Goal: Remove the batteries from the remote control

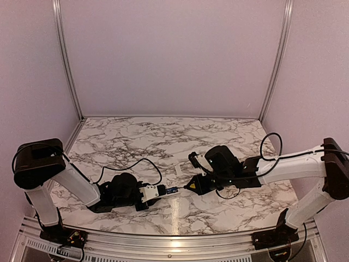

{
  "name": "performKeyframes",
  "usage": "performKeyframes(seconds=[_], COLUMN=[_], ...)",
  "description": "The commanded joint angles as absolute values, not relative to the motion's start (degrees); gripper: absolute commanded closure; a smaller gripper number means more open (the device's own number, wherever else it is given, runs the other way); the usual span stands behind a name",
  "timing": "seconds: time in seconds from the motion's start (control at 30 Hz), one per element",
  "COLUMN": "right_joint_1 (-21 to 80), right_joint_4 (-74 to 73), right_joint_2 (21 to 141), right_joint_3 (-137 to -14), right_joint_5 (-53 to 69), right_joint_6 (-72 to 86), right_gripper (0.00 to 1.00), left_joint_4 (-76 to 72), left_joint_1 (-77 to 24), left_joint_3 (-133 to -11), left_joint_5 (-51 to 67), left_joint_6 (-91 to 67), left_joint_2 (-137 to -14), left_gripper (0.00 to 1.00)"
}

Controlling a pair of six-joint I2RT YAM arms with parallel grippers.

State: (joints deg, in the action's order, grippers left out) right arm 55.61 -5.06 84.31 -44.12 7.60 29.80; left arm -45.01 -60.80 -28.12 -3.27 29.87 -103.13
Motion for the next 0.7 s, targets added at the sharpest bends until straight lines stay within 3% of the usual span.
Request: performKeyframes(seconds=[0.0,0.67], right_joint_1=[60.4,61.2], right_joint_4=[-2.2,-3.3], right_joint_2=[83.5,82.4], right_joint_3=[-47.2,-47.9], right_joint_5=[20.2,18.6], right_joint_6=[29.8,29.9], right_gripper=[1.00,1.00], left_joint_4=[-46.1,-45.8], left_joint_1=[-61.9,-61.9], left_joint_3=[-30.0,-30.2], left_joint_5=[0.7,0.7], left_joint_6=[31.3,31.5], left_joint_2=[-104.8,-104.9], left_gripper=[1.00,1.00])
